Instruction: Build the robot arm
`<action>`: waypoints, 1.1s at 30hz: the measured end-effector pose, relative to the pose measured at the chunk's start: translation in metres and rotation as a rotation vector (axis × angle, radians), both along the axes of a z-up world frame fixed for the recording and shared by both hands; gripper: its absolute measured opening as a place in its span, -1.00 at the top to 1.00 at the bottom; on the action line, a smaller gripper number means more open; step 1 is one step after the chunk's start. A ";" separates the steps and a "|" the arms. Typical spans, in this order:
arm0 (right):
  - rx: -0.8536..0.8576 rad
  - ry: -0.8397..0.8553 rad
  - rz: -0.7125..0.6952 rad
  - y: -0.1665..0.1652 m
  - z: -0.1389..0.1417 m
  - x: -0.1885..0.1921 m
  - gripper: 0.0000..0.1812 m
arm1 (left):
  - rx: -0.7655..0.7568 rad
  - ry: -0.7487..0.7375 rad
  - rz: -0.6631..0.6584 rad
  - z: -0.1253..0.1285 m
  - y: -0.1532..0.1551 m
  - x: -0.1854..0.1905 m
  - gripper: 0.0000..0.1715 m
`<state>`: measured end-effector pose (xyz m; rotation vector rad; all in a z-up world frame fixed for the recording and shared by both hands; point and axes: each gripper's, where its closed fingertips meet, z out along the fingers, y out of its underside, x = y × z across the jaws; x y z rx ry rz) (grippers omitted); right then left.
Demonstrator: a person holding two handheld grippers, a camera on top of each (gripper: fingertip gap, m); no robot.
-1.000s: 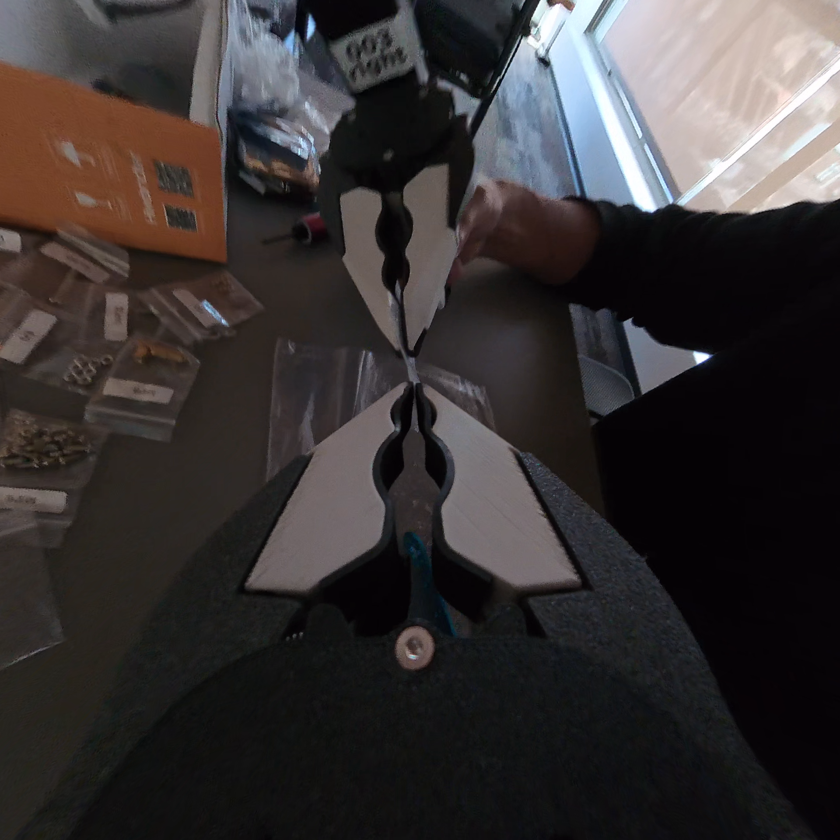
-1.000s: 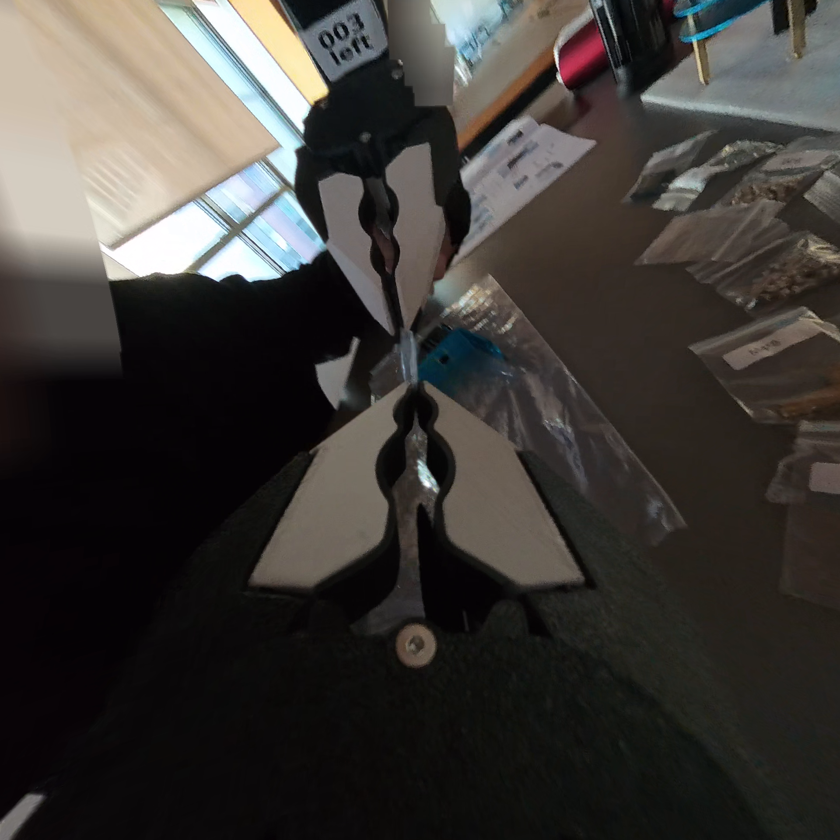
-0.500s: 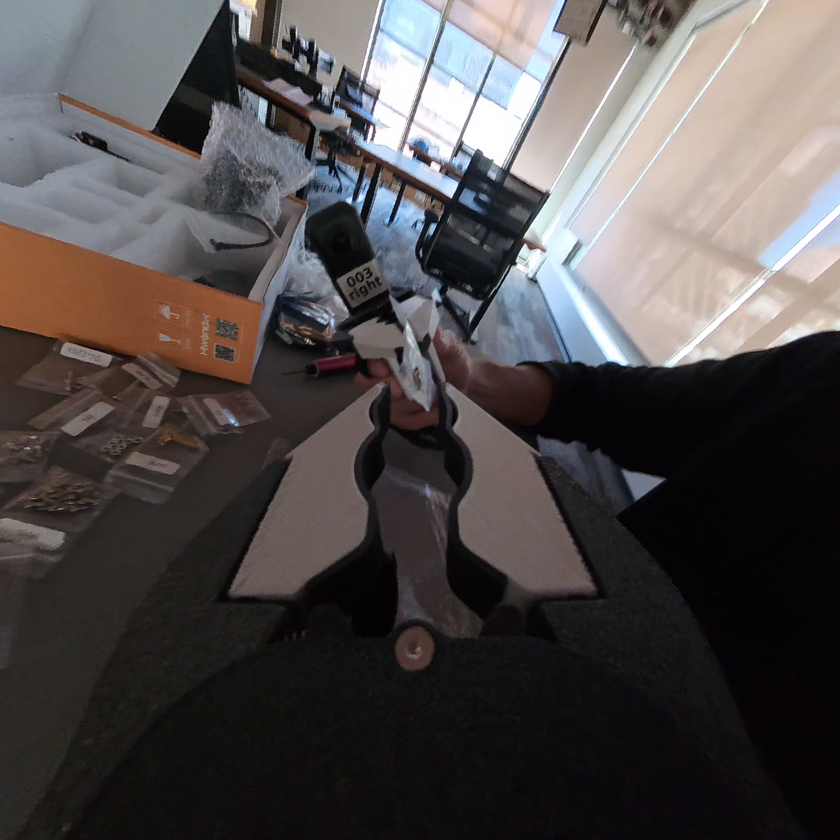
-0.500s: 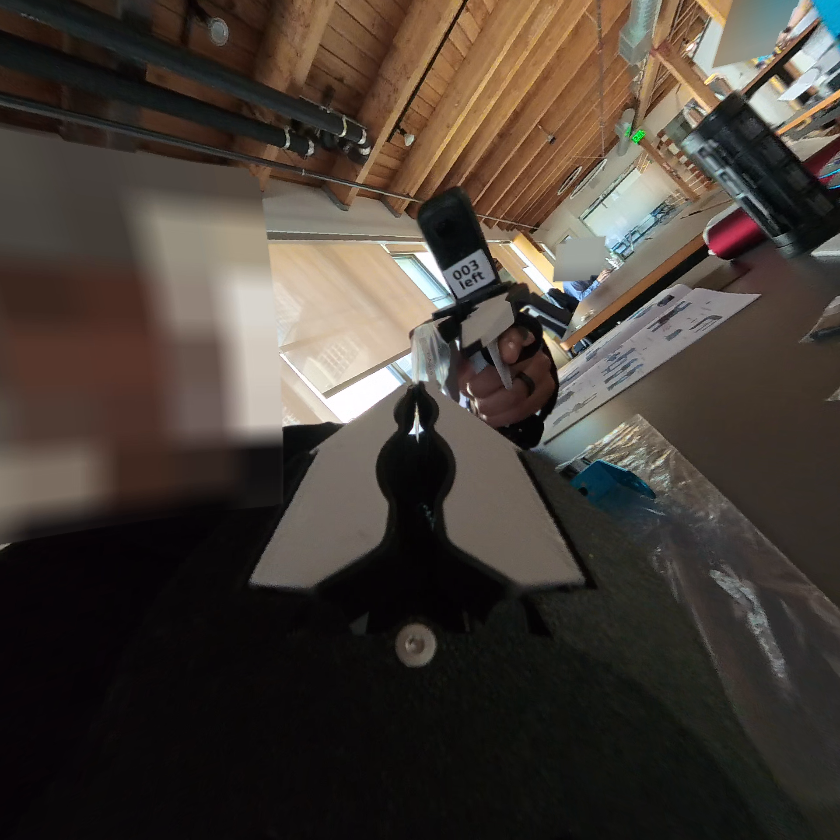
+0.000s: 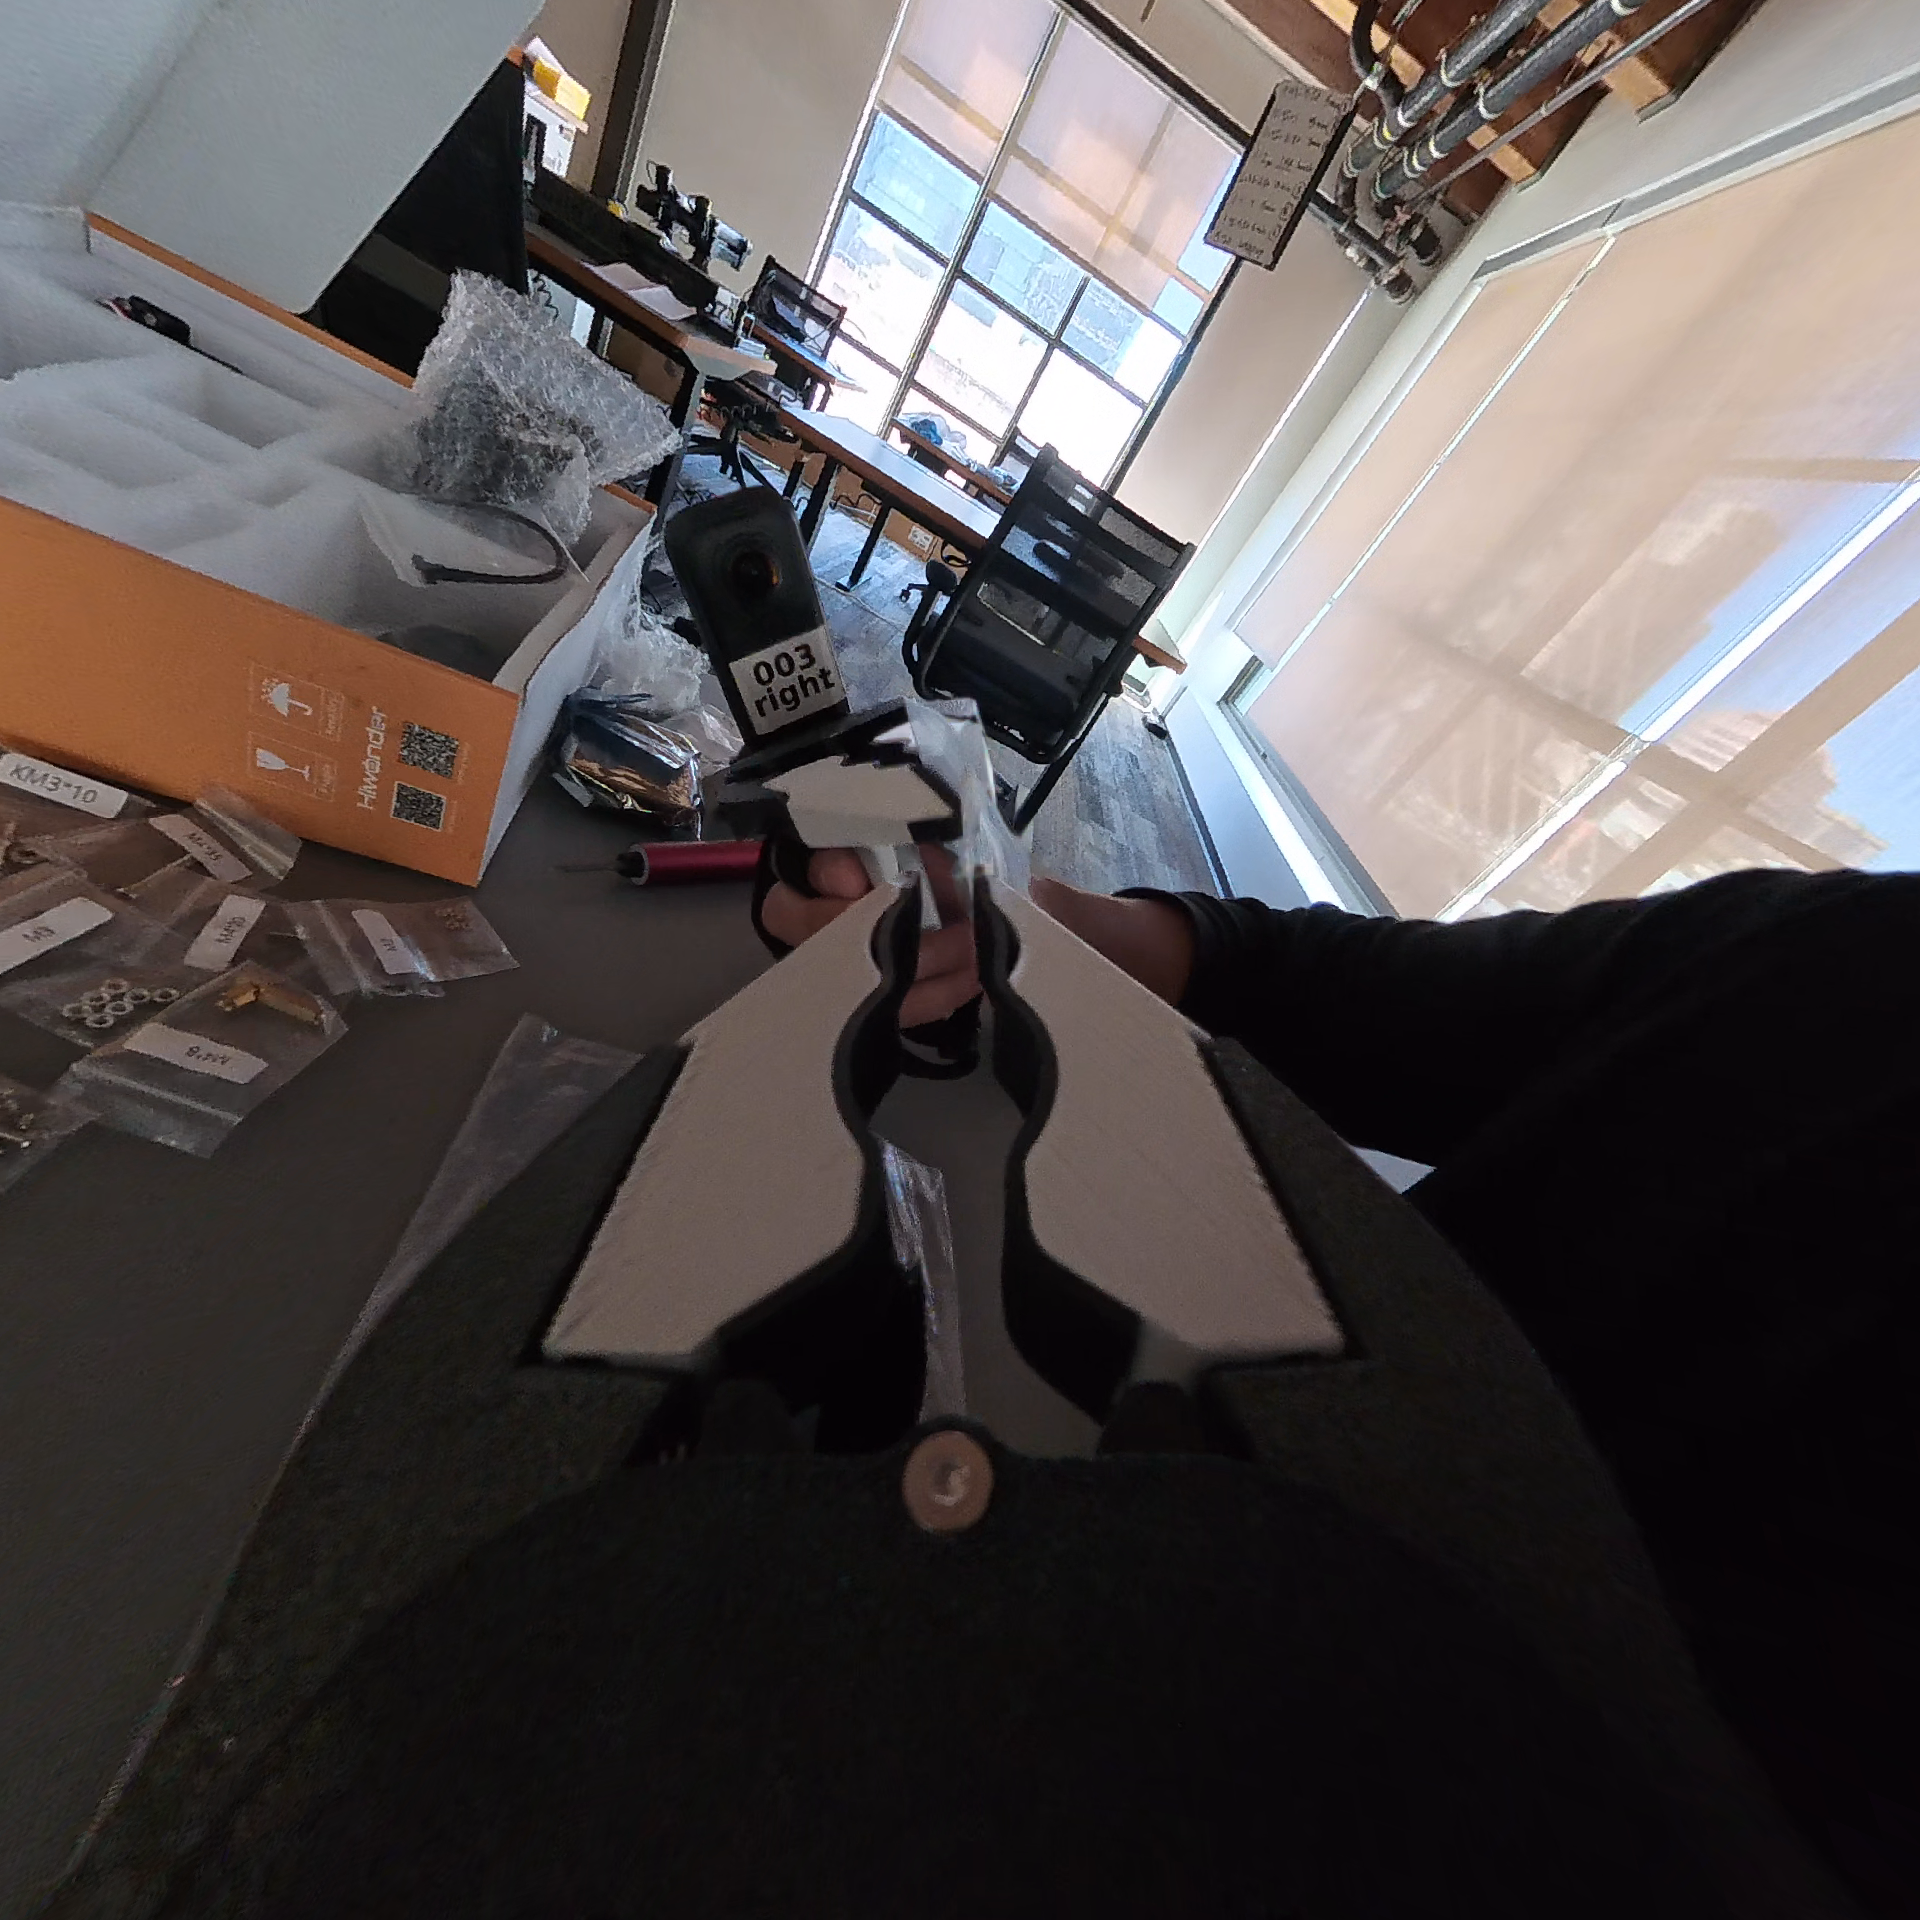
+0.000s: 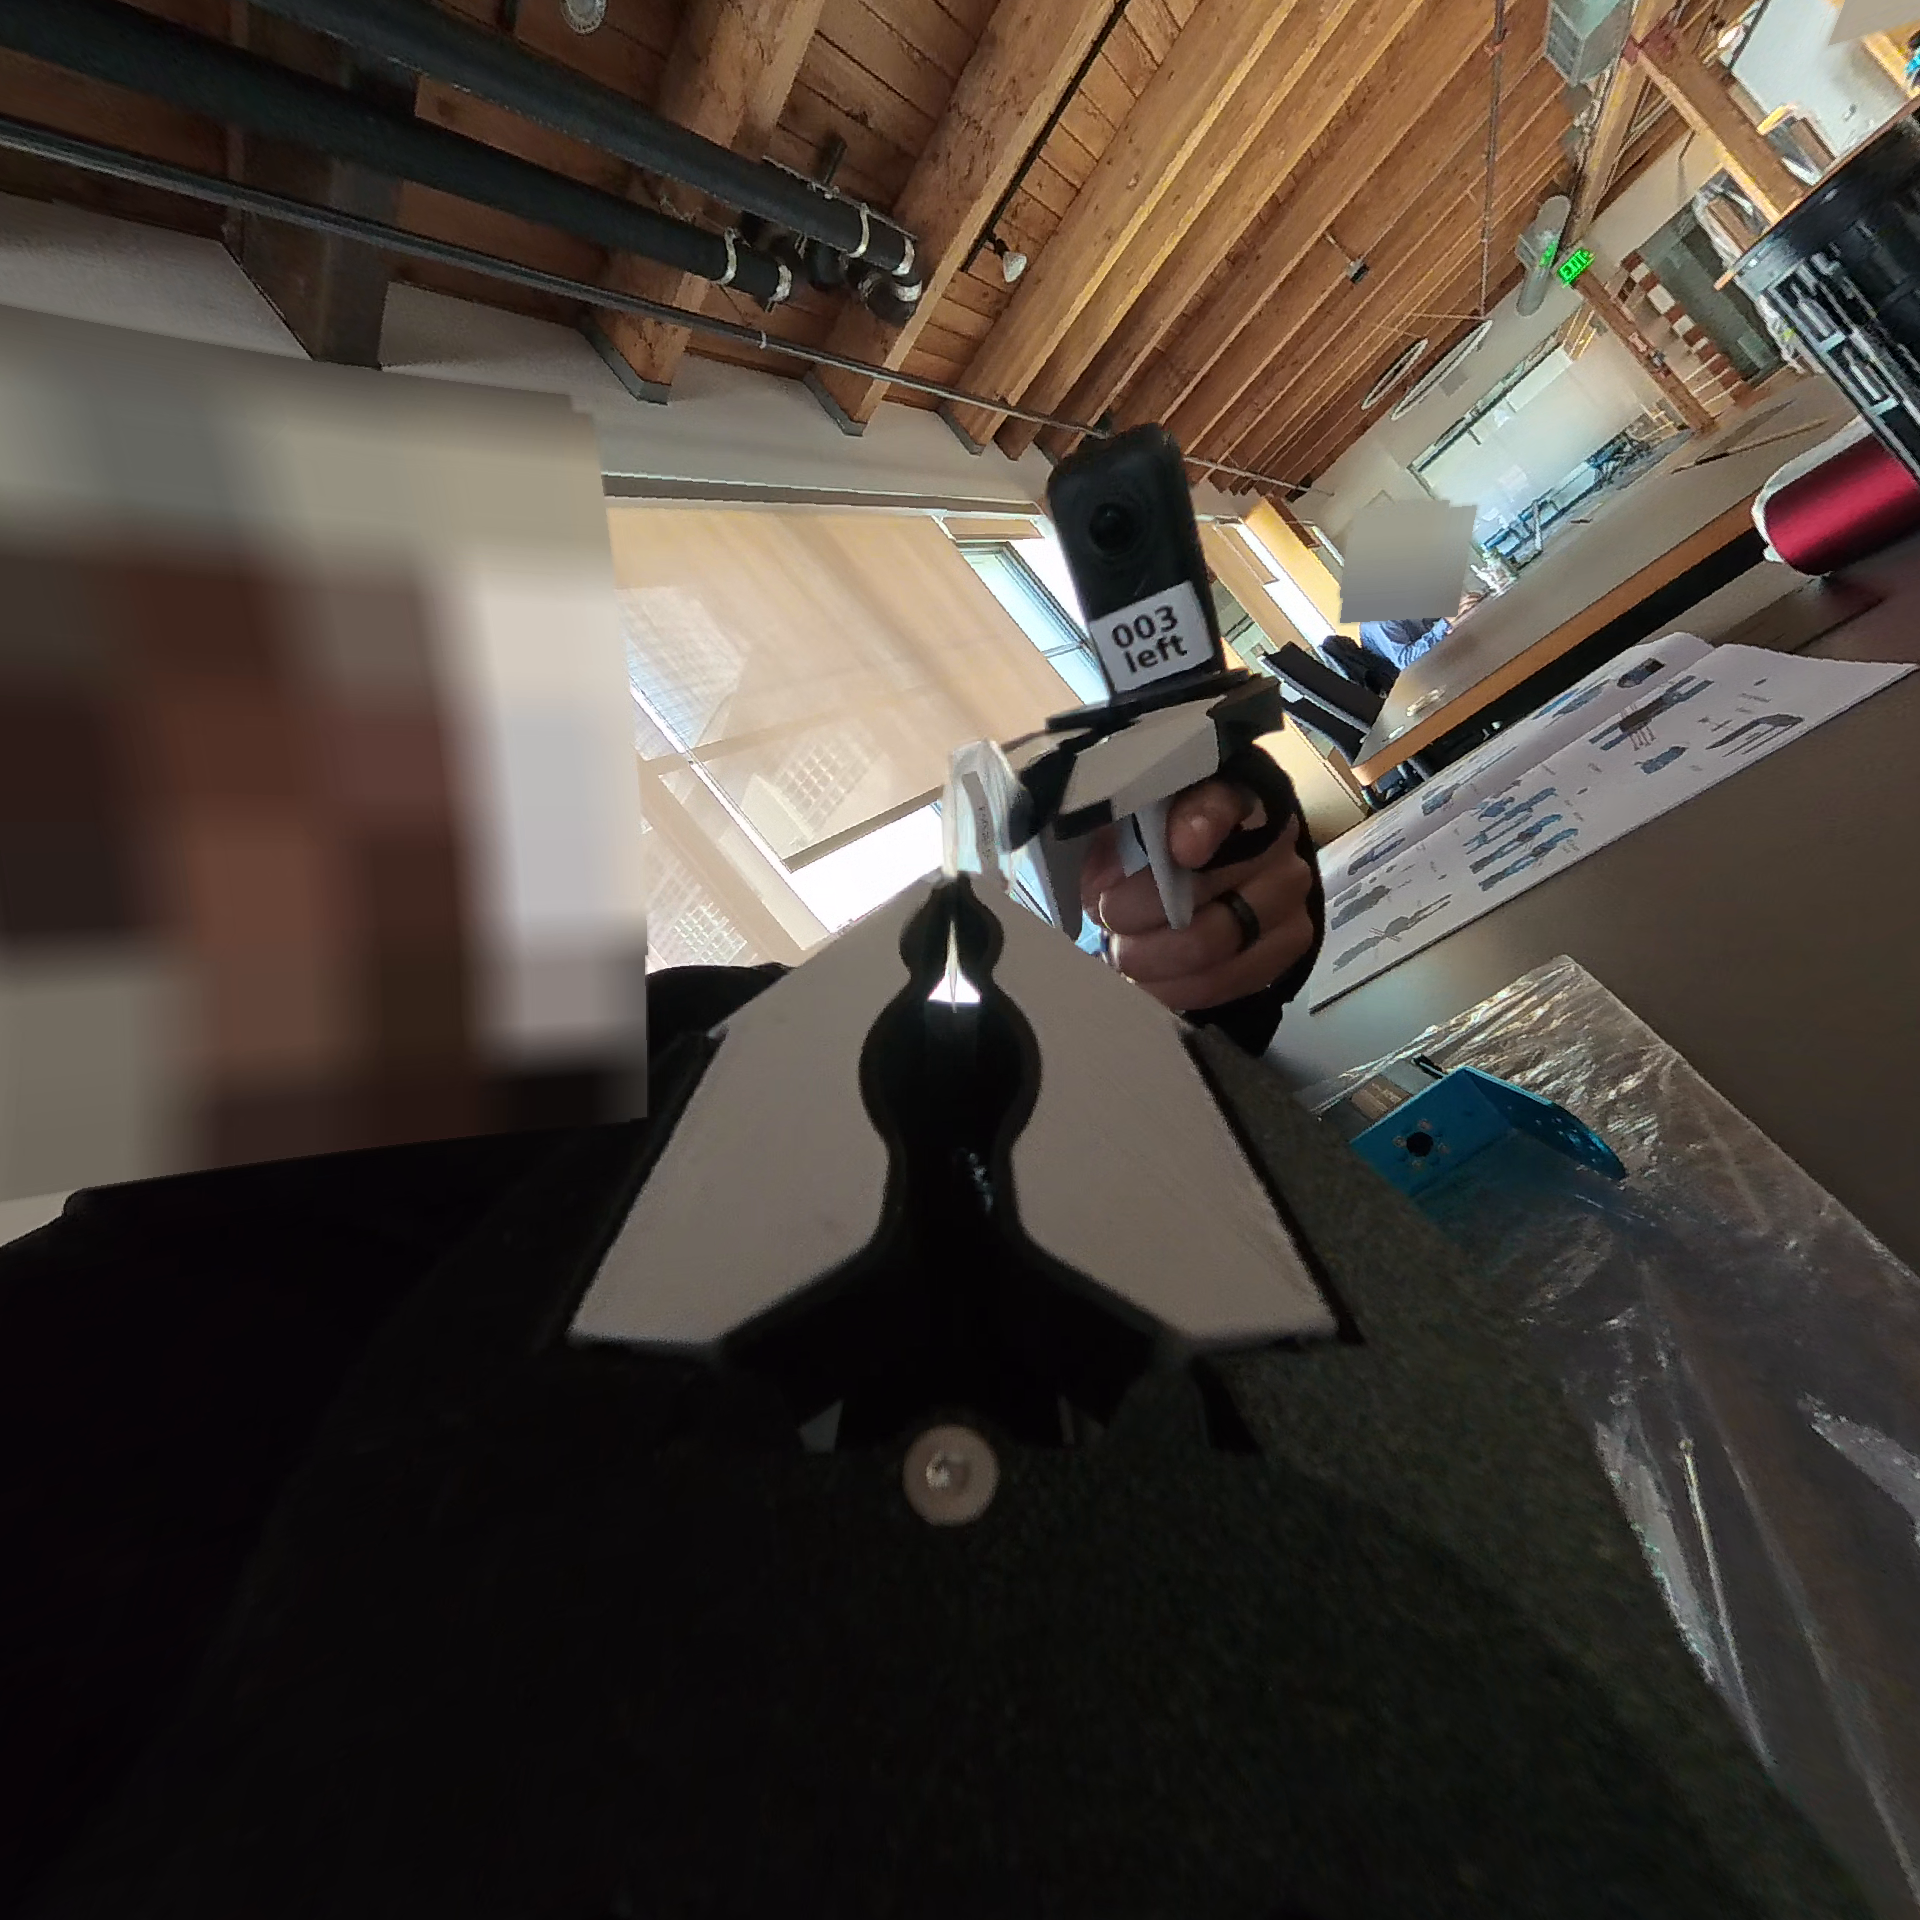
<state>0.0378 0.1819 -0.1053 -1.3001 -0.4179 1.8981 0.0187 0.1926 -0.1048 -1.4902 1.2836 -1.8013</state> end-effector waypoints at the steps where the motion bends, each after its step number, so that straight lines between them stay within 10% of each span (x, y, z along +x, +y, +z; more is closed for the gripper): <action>1: 0.002 -0.012 0.000 0.000 -0.002 -0.002 0.97 | -0.011 0.006 -0.002 0.000 0.000 0.001 0.96; 7: 0.043 -0.170 -0.126 0.011 -0.016 -0.005 0.82 | 0.154 0.240 -0.033 -0.016 0.009 -0.009 1.00; 16: 0.355 -1.153 -0.162 0.003 -0.118 -0.004 0.76 | 0.685 1.037 -0.290 -0.070 0.023 -0.080 1.00; 33: 0.345 -1.302 -0.007 -0.008 -0.169 -0.014 0.88 | 0.493 1.061 -0.552 -0.117 -0.025 -0.071 1.00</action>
